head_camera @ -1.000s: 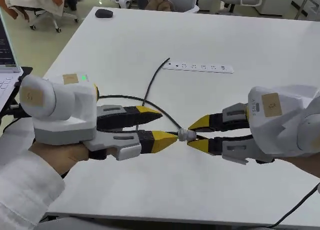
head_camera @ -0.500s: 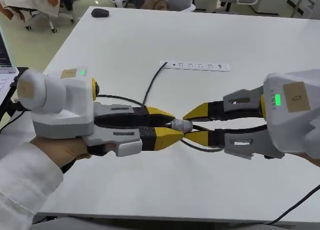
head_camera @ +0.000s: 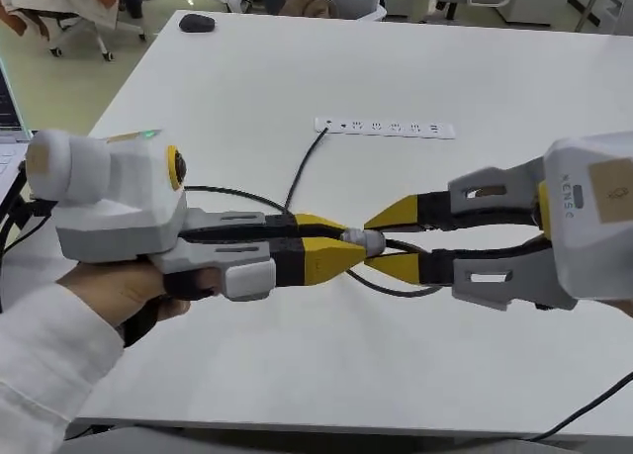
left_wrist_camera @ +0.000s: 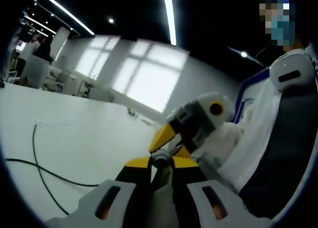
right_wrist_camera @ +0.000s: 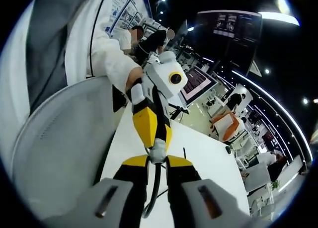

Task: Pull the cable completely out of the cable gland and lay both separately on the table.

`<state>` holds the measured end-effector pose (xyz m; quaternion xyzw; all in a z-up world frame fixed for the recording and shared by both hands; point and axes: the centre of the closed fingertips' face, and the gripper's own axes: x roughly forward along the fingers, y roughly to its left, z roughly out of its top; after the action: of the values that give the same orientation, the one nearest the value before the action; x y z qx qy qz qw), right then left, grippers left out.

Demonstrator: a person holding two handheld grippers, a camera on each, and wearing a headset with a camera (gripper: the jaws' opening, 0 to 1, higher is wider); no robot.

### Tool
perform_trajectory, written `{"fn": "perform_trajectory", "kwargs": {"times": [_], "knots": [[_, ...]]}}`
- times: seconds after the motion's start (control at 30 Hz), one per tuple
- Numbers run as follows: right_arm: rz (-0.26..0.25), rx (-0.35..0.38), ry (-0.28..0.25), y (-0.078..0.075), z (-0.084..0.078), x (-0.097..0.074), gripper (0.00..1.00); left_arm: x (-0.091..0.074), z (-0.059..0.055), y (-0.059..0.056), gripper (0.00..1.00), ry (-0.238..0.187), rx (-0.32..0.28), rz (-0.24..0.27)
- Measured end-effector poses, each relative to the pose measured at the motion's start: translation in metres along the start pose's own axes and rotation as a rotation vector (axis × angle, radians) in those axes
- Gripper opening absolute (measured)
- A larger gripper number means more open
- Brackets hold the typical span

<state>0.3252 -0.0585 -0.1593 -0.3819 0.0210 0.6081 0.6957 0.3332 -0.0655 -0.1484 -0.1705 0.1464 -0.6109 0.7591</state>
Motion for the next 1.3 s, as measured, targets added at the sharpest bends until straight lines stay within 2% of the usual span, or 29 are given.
{"fn": "perform_trajectory", "kwargs": {"times": [0.07,0.1,0.13,0.17,0.2,0.23,0.27,0.3,0.33,0.37,0.43,0.47,0.53,0.57,0.6,0.63,0.67,0.7,0.8,0.9,0.97,1.13,1.2,1.3], "knots": [[0.003,0.019,-0.010,0.000,0.000,0.000,0.12,-0.001,0.000,0.000,0.16,-0.005,-0.007,-0.004],[0.028,0.057,-0.030,0.002,0.000,0.000,0.12,-0.001,-0.001,-0.001,0.16,-0.003,-0.025,-0.013],[0.028,0.073,-0.035,0.001,0.000,-0.001,0.13,-0.001,-0.001,-0.002,0.15,-0.004,-0.035,-0.018],[0.023,0.070,-0.050,-0.001,0.001,-0.002,0.13,-0.002,0.001,-0.002,0.15,-0.019,-0.022,-0.017],[0.038,0.099,-0.064,0.000,0.001,-0.003,0.13,-0.003,0.002,-0.003,0.15,-0.027,0.001,-0.019],[0.085,0.148,-0.063,0.005,-0.001,-0.004,0.15,-0.004,0.005,-0.004,0.15,-0.038,0.044,-0.019],[0.090,0.216,-0.092,0.002,-0.001,-0.007,0.17,-0.005,0.008,-0.005,0.15,-0.046,0.072,-0.020],[0.079,0.265,-0.150,-0.005,0.004,-0.010,0.17,-0.007,0.012,-0.008,0.15,-0.063,0.121,-0.027],[0.088,0.394,-0.235,-0.011,0.012,-0.016,0.17,-0.007,0.014,-0.009,0.16,-0.069,0.140,-0.029],[0.103,0.467,-0.273,-0.014,0.015,-0.020,0.16,-0.009,0.016,-0.012,0.16,-0.078,0.187,-0.038],[0.112,0.605,-0.359,-0.025,0.021,-0.028,0.15,-0.012,0.019,-0.014,0.16,-0.084,0.230,-0.041],[0.133,0.632,-0.381,-0.024,0.023,-0.031,0.11,-0.013,0.021,-0.015,0.16,-0.092,0.236,-0.045],[0.148,0.588,-0.382,-0.022,0.022,-0.032,0.05,-0.014,0.023,-0.019,0.16,-0.112,0.265,-0.055],[0.169,0.594,-0.400,-0.022,0.024,-0.032,0.07,-0.014,0.024,-0.021,0.16,-0.122,0.269,-0.066],[0.207,0.648,-0.413,-0.018,0.029,-0.032,0.13,-0.014,0.025,-0.023,0.16,-0.127,0.276,-0.077],[0.263,0.759,-0.440,-0.016,0.035,-0.033,0.22,-0.013,0.024,-0.026,0.16,-0.127,0.291,-0.088],[0.288,0.813,-0.459,-0.021,0.034,-0.032,0.26,-0.013,0.024,-0.026,0.16,-0.125,0.298,-0.087],[0.299,0.838,-0.472,-0.022,0.034,-0.032,0.28,-0.012,0.024,-0.028,0.16,-0.122,0.306,-0.092],[0.288,0.838,-0.500,-0.025,0.031,-0.031,0.18,-0.012,0.026,-0.030,0.16,-0.127,0.317,-0.096],[0.309,0.861,-0.491,-0.020,0.030,-0.028,0.23,-0.013,0.029,-0.031,0.16,-0.143,0.330,-0.096],[0.339,0.881,-0.488,-0.014,0.034,-0.027,0.21,-0.013,0.031,-0.033,0.16,-0.148,0.337,-0.101],[0.371,0.916,-0.494,-0.008,0.036,-0.024,0.15,-0.010,0.031,-0.034,0.16,-0.140,0.362,-0.106],[0.390,0.943,-0.510,-0.007,0.039,-0.025,0.13,-0.010,0.031,-0.034,0.16,-0.140,0.369,-0.108],[0.429,1.020,-0.525,-0.004,0.045,-0.027,0.12,-0.011,0.033,-0.038,0.16,-0.148,0.390,-0.120]]}}
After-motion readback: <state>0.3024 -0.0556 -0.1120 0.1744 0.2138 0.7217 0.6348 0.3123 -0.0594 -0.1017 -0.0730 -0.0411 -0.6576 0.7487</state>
